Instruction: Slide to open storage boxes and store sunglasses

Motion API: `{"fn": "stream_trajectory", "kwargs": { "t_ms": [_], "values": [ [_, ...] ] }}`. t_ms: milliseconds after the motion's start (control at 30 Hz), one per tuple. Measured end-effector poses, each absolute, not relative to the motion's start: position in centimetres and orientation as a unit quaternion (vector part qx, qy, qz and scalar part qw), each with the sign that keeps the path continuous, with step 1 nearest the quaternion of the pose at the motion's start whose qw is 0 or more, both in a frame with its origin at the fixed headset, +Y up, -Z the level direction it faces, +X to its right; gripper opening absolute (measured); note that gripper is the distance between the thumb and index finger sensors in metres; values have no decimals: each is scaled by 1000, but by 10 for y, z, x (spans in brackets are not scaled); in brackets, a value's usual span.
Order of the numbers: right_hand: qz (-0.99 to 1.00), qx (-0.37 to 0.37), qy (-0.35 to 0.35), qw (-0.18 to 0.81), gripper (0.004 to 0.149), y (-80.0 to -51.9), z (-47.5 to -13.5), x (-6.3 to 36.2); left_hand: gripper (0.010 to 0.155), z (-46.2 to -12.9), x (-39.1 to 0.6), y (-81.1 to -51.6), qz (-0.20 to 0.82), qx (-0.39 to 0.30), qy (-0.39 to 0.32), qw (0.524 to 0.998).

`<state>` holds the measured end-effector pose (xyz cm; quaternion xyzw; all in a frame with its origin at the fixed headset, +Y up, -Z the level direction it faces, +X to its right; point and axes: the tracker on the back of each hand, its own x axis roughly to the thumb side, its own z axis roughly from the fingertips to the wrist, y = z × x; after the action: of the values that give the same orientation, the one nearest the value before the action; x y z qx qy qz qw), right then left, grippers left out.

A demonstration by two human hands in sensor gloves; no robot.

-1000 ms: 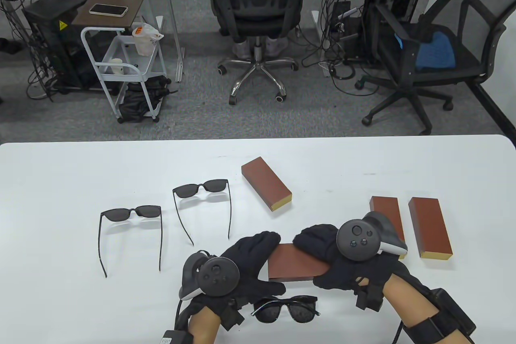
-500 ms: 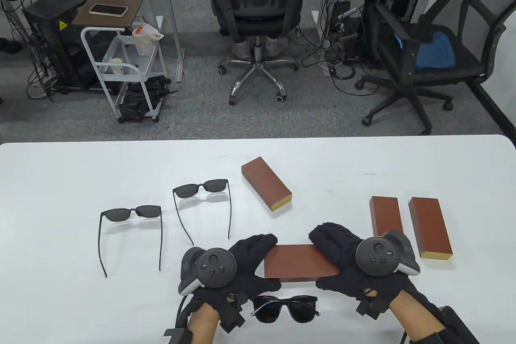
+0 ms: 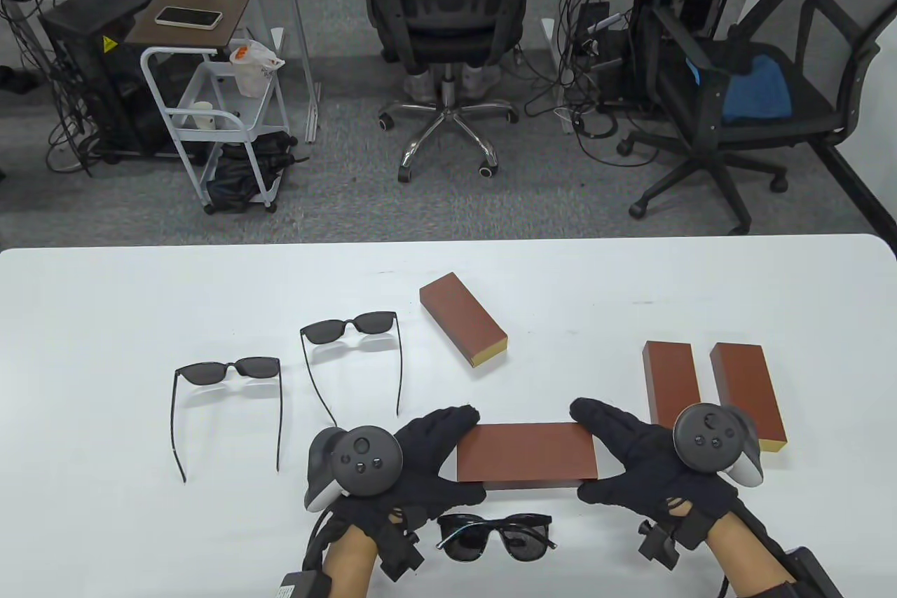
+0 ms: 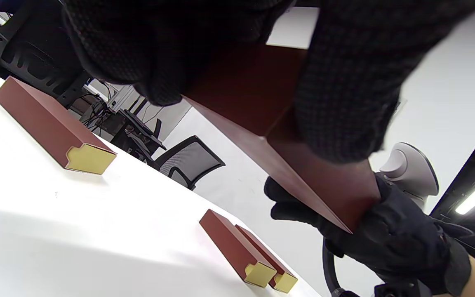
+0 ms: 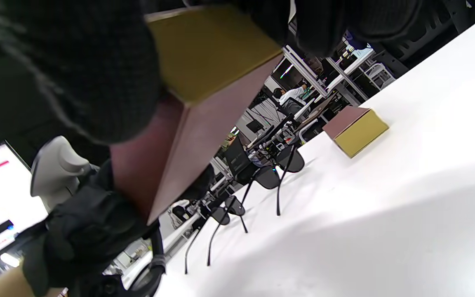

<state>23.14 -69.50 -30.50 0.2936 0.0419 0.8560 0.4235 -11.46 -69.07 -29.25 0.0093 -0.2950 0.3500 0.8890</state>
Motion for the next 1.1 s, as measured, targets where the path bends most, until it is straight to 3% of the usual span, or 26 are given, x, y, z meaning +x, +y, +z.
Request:
{"fn": "stream_trajectory", "kwargs": {
  "t_ms": [300,567,1100],
  "values": [
    [869,275,25,410,87,-695,-306,233,90,-294,-121,-691,332,9,-287,898],
    [864,235,43,443,84,-699,-316,261,89,-298,-135,-698,338,-2,-258,905],
    [841,216,35,494,80,-698,-322,282,88,-302,-146,-708,394,-19,-228,890]
  ]
}}
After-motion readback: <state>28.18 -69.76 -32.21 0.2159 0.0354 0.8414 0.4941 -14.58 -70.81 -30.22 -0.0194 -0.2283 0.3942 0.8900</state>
